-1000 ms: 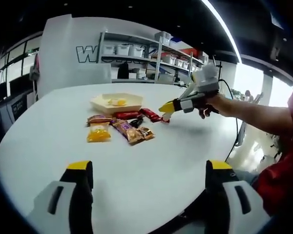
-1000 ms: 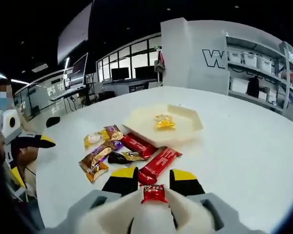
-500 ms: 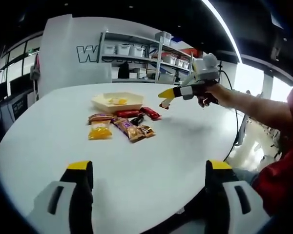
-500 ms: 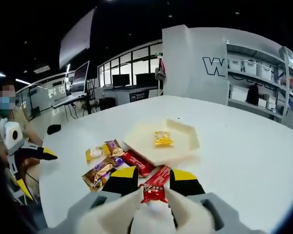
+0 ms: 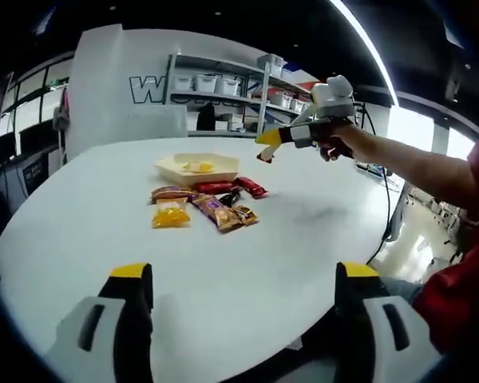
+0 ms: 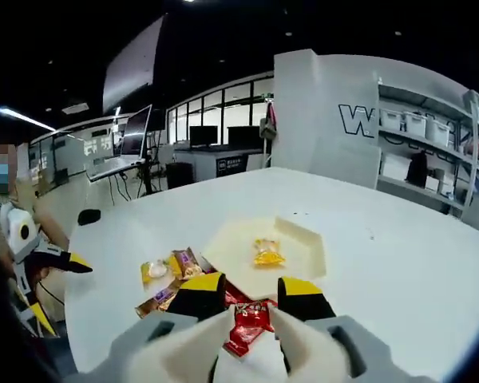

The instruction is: Place the target food into the container with the food tongs after gripping and lifting it, then release it inside without dropping or visibly crushing the food.

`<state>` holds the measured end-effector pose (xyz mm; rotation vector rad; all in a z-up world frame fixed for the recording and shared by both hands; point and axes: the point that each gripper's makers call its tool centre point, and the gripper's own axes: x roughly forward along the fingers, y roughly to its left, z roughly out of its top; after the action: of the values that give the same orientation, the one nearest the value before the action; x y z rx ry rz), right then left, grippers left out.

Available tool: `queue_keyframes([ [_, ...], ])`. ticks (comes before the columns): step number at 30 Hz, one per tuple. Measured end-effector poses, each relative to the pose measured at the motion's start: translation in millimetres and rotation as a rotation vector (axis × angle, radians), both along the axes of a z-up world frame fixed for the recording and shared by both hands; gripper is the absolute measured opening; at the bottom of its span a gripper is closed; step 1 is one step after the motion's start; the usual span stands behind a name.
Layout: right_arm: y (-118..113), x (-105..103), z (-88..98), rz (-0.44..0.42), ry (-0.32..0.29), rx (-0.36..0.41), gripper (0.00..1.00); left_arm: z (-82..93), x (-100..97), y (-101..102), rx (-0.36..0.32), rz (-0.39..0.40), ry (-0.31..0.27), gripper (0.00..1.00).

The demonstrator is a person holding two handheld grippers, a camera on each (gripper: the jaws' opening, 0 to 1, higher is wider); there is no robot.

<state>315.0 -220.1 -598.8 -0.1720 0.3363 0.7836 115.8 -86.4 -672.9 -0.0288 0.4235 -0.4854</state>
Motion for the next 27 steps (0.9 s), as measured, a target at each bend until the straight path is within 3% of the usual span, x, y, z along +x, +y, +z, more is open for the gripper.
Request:
queue_keyframes([
  [12, 11.4, 24.8, 37.9, 0.021, -0.056, -0.009, 0.21, 5.3, -0.1, 7.3, 0.026, 0.010, -0.012, 0.92],
  [27, 37.5, 44.1, 56.7, 0.064, -0.100, -0.025, 0.21, 12.0, -0.6, 16.7, 0.031, 0.034, -0.023, 0.93],
])
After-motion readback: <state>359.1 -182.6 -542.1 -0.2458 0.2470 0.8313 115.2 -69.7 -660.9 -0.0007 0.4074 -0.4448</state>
